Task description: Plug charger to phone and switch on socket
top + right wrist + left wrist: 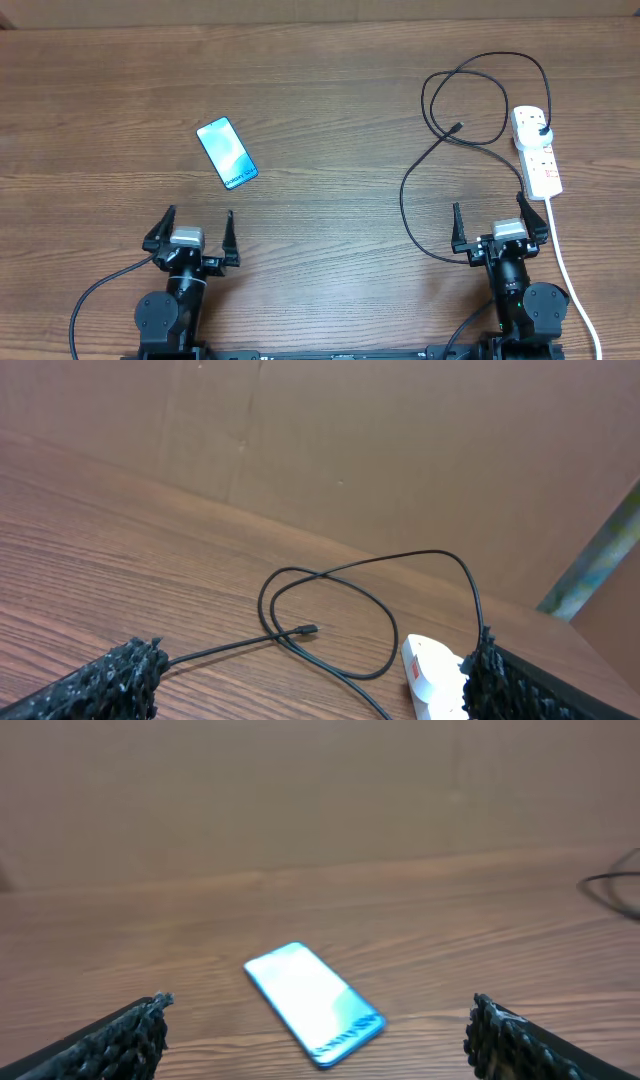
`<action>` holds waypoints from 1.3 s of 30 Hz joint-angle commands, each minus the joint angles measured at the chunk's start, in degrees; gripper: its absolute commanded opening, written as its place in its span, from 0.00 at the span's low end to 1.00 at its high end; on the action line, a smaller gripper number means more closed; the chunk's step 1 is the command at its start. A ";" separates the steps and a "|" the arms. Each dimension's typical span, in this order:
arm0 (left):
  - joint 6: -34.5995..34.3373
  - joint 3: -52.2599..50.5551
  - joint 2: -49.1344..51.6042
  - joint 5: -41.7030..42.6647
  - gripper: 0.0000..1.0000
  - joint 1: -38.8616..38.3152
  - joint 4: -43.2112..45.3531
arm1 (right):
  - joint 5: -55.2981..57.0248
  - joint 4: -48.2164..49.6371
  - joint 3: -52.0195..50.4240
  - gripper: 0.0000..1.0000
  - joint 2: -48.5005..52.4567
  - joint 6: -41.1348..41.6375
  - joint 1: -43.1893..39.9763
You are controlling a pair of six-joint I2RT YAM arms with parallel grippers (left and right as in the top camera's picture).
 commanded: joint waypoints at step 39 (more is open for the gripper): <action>-6.54 3.50 -0.11 7.56 1.00 -0.11 -6.21 | 0.48 0.26 -0.61 1.00 -0.52 0.00 -0.11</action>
